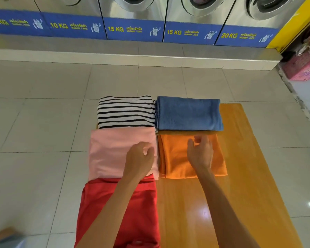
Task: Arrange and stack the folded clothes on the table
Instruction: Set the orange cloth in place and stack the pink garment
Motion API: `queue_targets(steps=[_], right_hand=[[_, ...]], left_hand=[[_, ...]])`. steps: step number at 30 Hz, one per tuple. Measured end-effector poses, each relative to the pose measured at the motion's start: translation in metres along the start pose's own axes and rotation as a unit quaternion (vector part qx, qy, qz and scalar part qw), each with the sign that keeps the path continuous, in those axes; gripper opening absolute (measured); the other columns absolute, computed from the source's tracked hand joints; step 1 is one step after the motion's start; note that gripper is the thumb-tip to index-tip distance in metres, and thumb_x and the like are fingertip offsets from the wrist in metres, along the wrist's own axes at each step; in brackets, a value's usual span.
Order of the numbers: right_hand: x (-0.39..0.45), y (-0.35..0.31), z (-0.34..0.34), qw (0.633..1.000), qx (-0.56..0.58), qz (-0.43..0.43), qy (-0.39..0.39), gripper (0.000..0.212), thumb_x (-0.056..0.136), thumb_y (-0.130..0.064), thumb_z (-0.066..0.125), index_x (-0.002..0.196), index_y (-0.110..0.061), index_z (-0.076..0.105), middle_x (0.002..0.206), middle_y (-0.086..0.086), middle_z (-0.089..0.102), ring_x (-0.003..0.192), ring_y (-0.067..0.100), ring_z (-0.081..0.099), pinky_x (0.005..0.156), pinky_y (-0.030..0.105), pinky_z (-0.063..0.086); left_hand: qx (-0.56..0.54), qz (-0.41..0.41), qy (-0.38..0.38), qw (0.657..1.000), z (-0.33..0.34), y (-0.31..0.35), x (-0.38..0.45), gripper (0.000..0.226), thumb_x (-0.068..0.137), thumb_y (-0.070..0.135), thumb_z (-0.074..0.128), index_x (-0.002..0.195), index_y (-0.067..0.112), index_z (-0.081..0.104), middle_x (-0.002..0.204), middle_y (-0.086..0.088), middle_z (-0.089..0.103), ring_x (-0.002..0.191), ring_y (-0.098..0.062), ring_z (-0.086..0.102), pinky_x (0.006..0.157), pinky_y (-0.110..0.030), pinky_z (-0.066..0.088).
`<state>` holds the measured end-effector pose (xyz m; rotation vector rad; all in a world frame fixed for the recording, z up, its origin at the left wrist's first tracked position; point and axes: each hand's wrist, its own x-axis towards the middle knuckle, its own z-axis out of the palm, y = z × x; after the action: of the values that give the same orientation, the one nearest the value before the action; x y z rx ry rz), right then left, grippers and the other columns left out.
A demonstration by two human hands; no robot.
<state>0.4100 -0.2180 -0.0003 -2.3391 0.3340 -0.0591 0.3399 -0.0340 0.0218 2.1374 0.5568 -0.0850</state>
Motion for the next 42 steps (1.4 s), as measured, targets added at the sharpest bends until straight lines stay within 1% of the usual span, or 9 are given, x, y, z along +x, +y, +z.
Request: queue_targets(steps=[3, 6, 10, 18, 25, 28, 33, 39, 42], right_hand=[[-0.03, -0.029, 0.037, 0.991, 0.003, -0.048, -0.126, 0.018, 0.097, -0.027, 0.056, 0.102, -0.012, 0.066, 0.097, 0.002, 0.069, 0.089, 0.021, 0.063, 0.072, 0.028, 0.043], [-0.044, -0.044, 0.07, 0.977, -0.033, -0.024, -0.207, 0.037, 0.096, -0.044, 0.047, 0.087, -0.011, 0.06, 0.084, 0.008, 0.063, 0.085, 0.031, 0.064, 0.069, 0.037, 0.05], [-0.055, -0.058, 0.093, 0.972, -0.139, 0.027, -0.189, 0.062, 0.098, -0.055, 0.042, 0.132, -0.004, 0.047, 0.128, 0.018, 0.056, 0.118, 0.038, 0.057, 0.09, 0.045, 0.049], [-0.061, -0.064, 0.108, 0.969, -0.121, 0.082, -0.199, 0.071, 0.096, -0.06, 0.04, 0.138, -0.003, 0.039, 0.139, 0.022, 0.049, 0.129, 0.04, 0.048, 0.104, 0.051, 0.041], [-0.068, -0.068, 0.109, 0.985, -0.043, 0.047, -0.161, 0.057, 0.1, -0.056, 0.038, 0.124, -0.005, 0.038, 0.123, 0.023, 0.057, 0.111, 0.044, 0.059, 0.088, 0.049, 0.049], [-0.068, -0.065, 0.107, 0.986, -0.05, 0.043, -0.156, 0.059, 0.098, -0.061, 0.035, 0.118, -0.005, 0.037, 0.11, 0.021, 0.064, 0.099, 0.044, 0.065, 0.08, 0.048, 0.053], [-0.054, -0.057, 0.105, 0.982, -0.003, 0.052, -0.183, 0.067, 0.097, -0.064, 0.036, 0.117, -0.002, 0.053, 0.109, 0.019, 0.066, 0.102, 0.04, 0.064, 0.083, 0.047, 0.053], [-0.048, -0.066, 0.092, 0.982, 0.116, 0.041, -0.142, 0.046, 0.094, -0.054, 0.058, 0.108, -0.01, 0.058, 0.088, -0.004, 0.063, 0.072, 0.009, 0.06, 0.052, 0.011, 0.04], [-0.033, -0.084, 0.084, 0.98, 0.132, 0.012, -0.148, 0.043, 0.094, -0.053, 0.058, 0.104, -0.011, 0.058, 0.084, -0.007, 0.061, 0.068, 0.001, 0.055, 0.045, 0.009, 0.04]], left_hand=[[0.023, -0.023, 0.134, 0.99, -0.027, -0.038, 0.008, 0.032, 0.086, 0.023, 0.057, 0.115, 0.012, 0.065, 0.12, -0.006, 0.061, 0.114, -0.024, 0.054, 0.097, -0.03, 0.04], [0.059, -0.141, 0.209, 0.966, -0.048, -0.072, 0.012, 0.044, 0.09, 0.025, 0.056, 0.13, 0.007, 0.05, 0.137, -0.016, 0.043, 0.127, -0.034, 0.037, 0.1, -0.047, 0.037], [0.101, -0.193, 0.161, 0.963, -0.056, -0.098, 0.017, 0.053, 0.096, 0.035, 0.047, 0.132, -0.003, 0.04, 0.131, -0.026, 0.045, 0.118, -0.041, 0.042, 0.094, -0.051, 0.038], [0.197, -0.183, 0.142, 0.953, -0.063, -0.122, 0.029, 0.052, 0.101, 0.04, 0.033, 0.12, -0.005, 0.053, 0.12, -0.029, 0.051, 0.109, -0.042, 0.047, 0.089, -0.048, 0.04], [0.198, -0.156, 0.159, 0.955, -0.052, -0.12, 0.027, 0.042, 0.101, 0.039, 0.034, 0.116, 0.002, 0.05, 0.112, -0.021, 0.058, 0.103, -0.039, 0.054, 0.088, -0.049, 0.041], [0.137, -0.158, 0.167, 0.964, -0.052, -0.116, 0.032, 0.043, 0.102, 0.041, 0.032, 0.109, 0.001, 0.047, 0.095, -0.019, 0.065, 0.086, -0.04, 0.064, 0.074, -0.046, 0.05], [0.103, -0.198, 0.116, 0.968, -0.066, -0.122, 0.045, 0.065, 0.099, 0.056, 0.025, 0.091, 0.0, 0.057, 0.074, -0.012, 0.061, 0.073, -0.034, 0.062, 0.059, -0.034, 0.041], [-0.002, -0.12, 0.115, 0.986, -0.095, -0.117, 0.048, 0.055, 0.1, 0.053, 0.028, 0.068, 0.011, 0.046, 0.06, 0.0, 0.046, 0.057, -0.02, 0.048, 0.049, -0.029, 0.031], [-0.066, -0.112, 0.116, 0.985, -0.114, -0.104, 0.057, 0.061, 0.097, 0.058, 0.032, 0.074, 0.007, 0.055, 0.066, -0.007, 0.053, 0.061, -0.023, 0.052, 0.057, -0.034, 0.04]])
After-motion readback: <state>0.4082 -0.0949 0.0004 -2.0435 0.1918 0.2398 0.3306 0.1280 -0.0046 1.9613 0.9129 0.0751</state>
